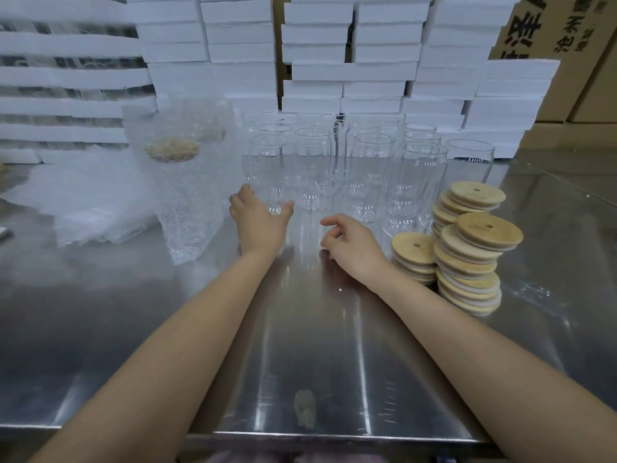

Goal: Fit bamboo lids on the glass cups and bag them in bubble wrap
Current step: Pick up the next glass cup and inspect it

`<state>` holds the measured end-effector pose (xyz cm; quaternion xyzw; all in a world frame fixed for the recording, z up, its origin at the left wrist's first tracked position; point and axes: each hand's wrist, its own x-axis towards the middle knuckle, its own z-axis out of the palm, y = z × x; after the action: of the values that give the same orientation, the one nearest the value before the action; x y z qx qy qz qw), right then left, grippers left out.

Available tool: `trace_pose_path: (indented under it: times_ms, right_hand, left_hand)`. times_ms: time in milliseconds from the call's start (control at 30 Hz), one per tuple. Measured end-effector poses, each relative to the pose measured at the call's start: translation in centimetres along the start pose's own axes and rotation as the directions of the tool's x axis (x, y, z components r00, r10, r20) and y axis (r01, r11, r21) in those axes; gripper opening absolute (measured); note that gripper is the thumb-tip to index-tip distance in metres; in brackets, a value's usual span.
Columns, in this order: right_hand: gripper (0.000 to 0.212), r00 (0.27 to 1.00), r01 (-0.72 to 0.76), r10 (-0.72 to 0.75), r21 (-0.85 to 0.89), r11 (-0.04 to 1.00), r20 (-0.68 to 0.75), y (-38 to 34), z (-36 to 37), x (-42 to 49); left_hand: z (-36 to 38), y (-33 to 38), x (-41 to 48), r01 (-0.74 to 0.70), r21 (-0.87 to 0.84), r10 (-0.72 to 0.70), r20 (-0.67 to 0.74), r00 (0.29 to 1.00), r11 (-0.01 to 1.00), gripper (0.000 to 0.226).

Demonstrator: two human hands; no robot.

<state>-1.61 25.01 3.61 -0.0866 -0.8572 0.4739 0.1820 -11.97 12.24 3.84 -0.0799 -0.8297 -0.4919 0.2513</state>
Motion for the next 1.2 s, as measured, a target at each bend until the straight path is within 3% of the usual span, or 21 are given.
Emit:
trace_pose_path:
  times_ms: [100, 233, 400, 467, 533, 633, 700, 833, 900, 967, 1033, 1100, 1167, 1200]
  right_hand:
    - [0.030, 1.000, -0.017, 0.018, 0.027, 0.999, -0.007, -0.1, -0.1, -0.1]
    - [0.040, 0.999, -0.049, 0.051, 0.082, 0.995, -0.019, -0.2, -0.4, -0.1]
    - [0.057, 1.000, 0.019, -0.019, 0.206, 0.978, 0.000, -1.1, -0.7, -0.8]
    - [0.061, 0.996, 0.068, -0.082, 0.353, 0.933, 0.024, -1.5, -1.1, -1.1]
    - [0.065, 0.988, 0.080, -0.135, 0.506, 0.859, 0.073, -1.8, -1.5, -1.3]
    - [0.055, 0.983, 0.000, -0.107, 0.581, 0.814, 0.149, -2.1, -1.6, -1.1]
    - [0.047, 0.981, -0.052, -0.066, 0.573, 0.818, 0.184, -2.1, -1.5, -0.8]
    - [0.037, 0.975, -0.080, -0.060, 0.591, 0.803, 0.213, -1.8, -1.3, -0.4]
    - [0.049, 0.972, -0.078, -0.065, 0.577, 0.813, 0.224, -1.6, -1.5, -0.4]
    - [0.064, 0.968, -0.070, -0.079, 0.559, 0.826, 0.238, -1.4, -1.5, -0.4]
    - [0.075, 0.970, -0.055, -0.088, 0.556, 0.829, 0.227, -1.2, -1.6, -0.6]
    - [0.076, 0.981, -0.013, -0.093, 0.538, 0.843, 0.170, -1.2, -1.5, -0.8]
    - [0.080, 0.990, 0.062, -0.112, 0.456, 0.888, 0.082, -1.5, -1.4, -1.2]
    - [0.084, 0.992, 0.102, -0.126, 0.406, 0.908, 0.033, -1.7, -1.3, -1.3]
  left_hand:
    - [-0.1, 0.3, -0.6, -0.030, 0.013, 0.029, 0.038, 0.999, 0.999, 0.075]
    - [-0.8, 1.2, -2.0, 0.024, -0.177, 0.006, 0.165, 0.986, 0.984, 0.069]
    - [-1.9, 3.1, -4.1, -0.068, -0.478, 0.252, 0.332, 0.909, 0.876, 0.068]
    - [-2.1, 4.1, -4.5, 0.035, -0.612, 0.259, 0.384, 0.886, 0.790, 0.062]
    - [-2.5, 4.8, -4.1, 0.269, -0.704, 0.158, 0.478, 0.864, 0.657, 0.054]
    - [-3.4, 3.9, -2.6, 0.650, -0.674, 0.064, 0.710, 0.701, 0.351, 0.046]
    - [-4.0, 3.1, -2.1, 0.732, -0.610, 0.072, 0.781, 0.620, 0.303, 0.046]
    - [-3.8, 2.9, -2.4, 0.750, -0.562, 0.139, 0.822, 0.552, 0.349, 0.050]
    - [-3.5, 3.2, -2.6, 0.736, -0.581, 0.191, 0.812, 0.551, 0.349, 0.047]
    - [-3.3, 3.3, -2.6, 0.685, -0.601, 0.187, 0.791, 0.582, 0.411, 0.045]
    - [-2.8, 3.6, -2.6, 0.585, -0.582, 0.108, 0.754, 0.648, 0.565, 0.044]
    - [-2.1, 3.7, -2.9, 0.436, -0.557, -0.005, 0.612, 0.791, 0.707, 0.039]
    - [-2.0, 3.5, -3.3, 0.196, -0.532, 0.036, 0.394, 0.918, 0.824, 0.032]
    - [-2.1, 3.5, -3.4, 0.108, -0.508, 0.096, 0.359, 0.928, 0.854, 0.034]
